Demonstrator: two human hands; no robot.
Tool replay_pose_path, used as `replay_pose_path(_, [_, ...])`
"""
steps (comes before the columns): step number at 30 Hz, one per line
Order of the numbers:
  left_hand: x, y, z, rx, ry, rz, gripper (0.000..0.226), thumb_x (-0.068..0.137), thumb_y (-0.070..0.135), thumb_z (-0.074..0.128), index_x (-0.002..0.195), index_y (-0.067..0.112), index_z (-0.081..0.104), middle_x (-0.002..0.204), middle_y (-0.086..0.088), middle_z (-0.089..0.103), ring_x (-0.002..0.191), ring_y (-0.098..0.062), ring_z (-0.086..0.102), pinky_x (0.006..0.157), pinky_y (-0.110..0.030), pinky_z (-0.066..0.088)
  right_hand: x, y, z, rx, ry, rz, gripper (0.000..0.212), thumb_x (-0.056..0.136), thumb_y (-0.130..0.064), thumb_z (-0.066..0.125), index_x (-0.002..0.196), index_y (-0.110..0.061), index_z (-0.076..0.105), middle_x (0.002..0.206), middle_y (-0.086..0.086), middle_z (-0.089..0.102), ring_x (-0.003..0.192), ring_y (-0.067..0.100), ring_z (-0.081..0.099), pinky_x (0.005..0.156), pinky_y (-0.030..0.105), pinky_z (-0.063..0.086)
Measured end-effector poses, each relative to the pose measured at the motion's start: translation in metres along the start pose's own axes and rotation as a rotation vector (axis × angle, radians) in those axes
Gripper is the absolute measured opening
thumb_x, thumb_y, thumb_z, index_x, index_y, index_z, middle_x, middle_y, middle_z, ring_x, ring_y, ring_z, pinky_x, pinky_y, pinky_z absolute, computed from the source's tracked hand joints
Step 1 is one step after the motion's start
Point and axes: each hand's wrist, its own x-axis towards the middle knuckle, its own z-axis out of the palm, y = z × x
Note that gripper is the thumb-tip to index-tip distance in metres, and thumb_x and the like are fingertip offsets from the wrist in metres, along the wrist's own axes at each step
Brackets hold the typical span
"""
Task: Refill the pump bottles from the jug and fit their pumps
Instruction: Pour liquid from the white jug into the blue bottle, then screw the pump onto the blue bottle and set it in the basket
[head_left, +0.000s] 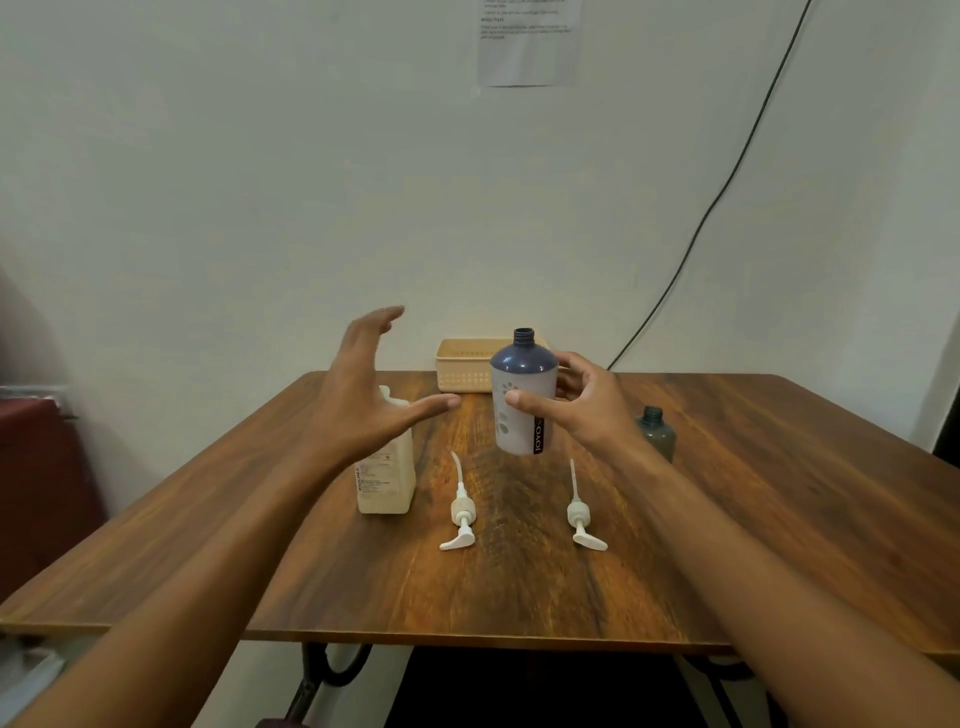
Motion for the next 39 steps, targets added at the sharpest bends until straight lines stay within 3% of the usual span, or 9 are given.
replay_pose_path(3, [0.004, 0.040, 0.012, -0.046, -0.131, 0.105, 0.118, 0.062, 0.068, 0.086, 0.157, 0.025, 0.030, 0.156, 0.004, 0.040, 0.138, -0.008, 0.046, 0.111, -0.033, 0.047, 0.001, -0.001, 0.001, -0.017, -0.001, -0.023, 0.076, 0.062, -0.056, 0.092, 0.130, -0.034, 0.064, 0.121, -0.017, 0.072, 0.110, -0.002, 0.068, 0.081, 0.015, 0.061])
replay_pose_path(8, [0.002, 0.064, 0.050, -0.020, -0.179, 0.015, 0.116, 0.063, 0.059, 0.090, 0.157, 0.022, 0.031, 0.151, -0.001, 0.051, 0.127, -0.017, 0.060, 0.102, -0.037, 0.055, 0.003, -0.002, 0.002, -0.032, 0.016, -0.033, 0.074, 0.070, -0.050, 0.095, 0.135, -0.032, 0.065, 0.127, -0.014, 0.072, 0.116, 0.003, 0.068, 0.085, 0.019, 0.060])
replay_pose_path(14, [-0.005, 0.061, 0.070, -0.083, -0.065, -0.058, 0.088, 0.074, 0.045, 0.089, 0.147, 0.023, 0.046, 0.134, 0.002, 0.065, 0.104, -0.011, 0.068, 0.084, -0.026, 0.061, 0.000, -0.001, 0.003, -0.015, 0.009, -0.016, 0.080, 0.069, -0.049, 0.096, 0.139, -0.027, 0.062, 0.126, -0.013, 0.071, 0.114, 0.003, 0.068, 0.078, 0.015, 0.060])
replay_pose_path(21, [-0.005, 0.061, 0.073, -0.103, -0.039, -0.051, 0.085, 0.074, 0.049, 0.087, 0.145, 0.021, 0.049, 0.134, 0.002, 0.066, 0.111, -0.012, 0.066, 0.090, -0.029, 0.061, 0.001, -0.002, -0.006, -0.011, -0.066, 0.019, 0.086, 0.063, -0.064, 0.092, 0.137, -0.033, 0.060, 0.135, -0.008, 0.069, 0.126, 0.016, 0.066, 0.098, 0.033, 0.061])
replay_pose_path(24, [-0.005, 0.061, 0.072, -0.110, -0.025, -0.064, 0.090, 0.071, 0.057, 0.087, 0.145, 0.020, 0.050, 0.135, 0.002, 0.065, 0.115, -0.012, 0.065, 0.091, -0.031, 0.061, -0.001, -0.001, -0.015, -0.024, -0.148, 0.051, 0.089, 0.073, -0.078, 0.078, 0.148, -0.035, 0.055, 0.148, -0.005, 0.063, 0.138, 0.016, 0.059, 0.112, 0.046, 0.053])
replay_pose_path(26, [-0.005, 0.061, 0.071, -0.103, -0.018, -0.083, 0.093, 0.069, 0.059, 0.087, 0.145, 0.021, 0.049, 0.136, 0.001, 0.065, 0.116, -0.014, 0.065, 0.091, -0.036, 0.061, -0.004, 0.003, -0.022, -0.057, -0.167, 0.038, 0.076, 0.085, -0.081, 0.063, 0.147, -0.039, 0.055, 0.148, -0.007, 0.063, 0.137, 0.012, 0.060, 0.114, 0.047, 0.052])
replay_pose_path(30, [-0.005, 0.058, 0.069, -0.105, -0.010, -0.099, 0.095, 0.068, 0.059, 0.087, 0.146, 0.021, 0.049, 0.138, 0.000, 0.064, 0.118, -0.016, 0.065, 0.091, -0.037, 0.061, -0.012, 0.024, -0.038, -0.329, -0.169, -0.043, 0.035, 0.108, -0.049, 0.050, 0.141, -0.040, 0.059, 0.142, -0.009, 0.067, 0.131, 0.010, 0.063, 0.110, 0.043, 0.055])
replay_pose_path(34, [-0.006, 0.057, 0.068, -0.124, -0.006, -0.096, 0.094, 0.067, 0.059, 0.088, 0.145, 0.022, 0.050, 0.136, 0.001, 0.065, 0.118, -0.013, 0.064, 0.091, -0.036, 0.061, -0.024, 0.041, -0.054, -0.736, -0.384, -0.166, 0.042, 0.102, -0.010, 0.063, 0.138, -0.032, 0.068, 0.141, -0.011, 0.067, 0.129, 0.003, 0.060, 0.110, 0.031, 0.053])
replay_pose_path(39, [-0.011, 0.057, 0.071, -0.135, -0.024, -0.126, 0.095, 0.067, 0.058, 0.089, 0.145, 0.021, 0.049, 0.137, -0.001, 0.065, 0.114, -0.016, 0.067, 0.090, -0.039, 0.062, -0.032, 0.055, -0.054, -0.977, -0.677, -0.224, 0.042, 0.103, -0.009, 0.062, 0.135, -0.033, 0.071, 0.152, -0.011, 0.060, 0.143, 0.005, 0.052, 0.115, 0.023, 0.041])
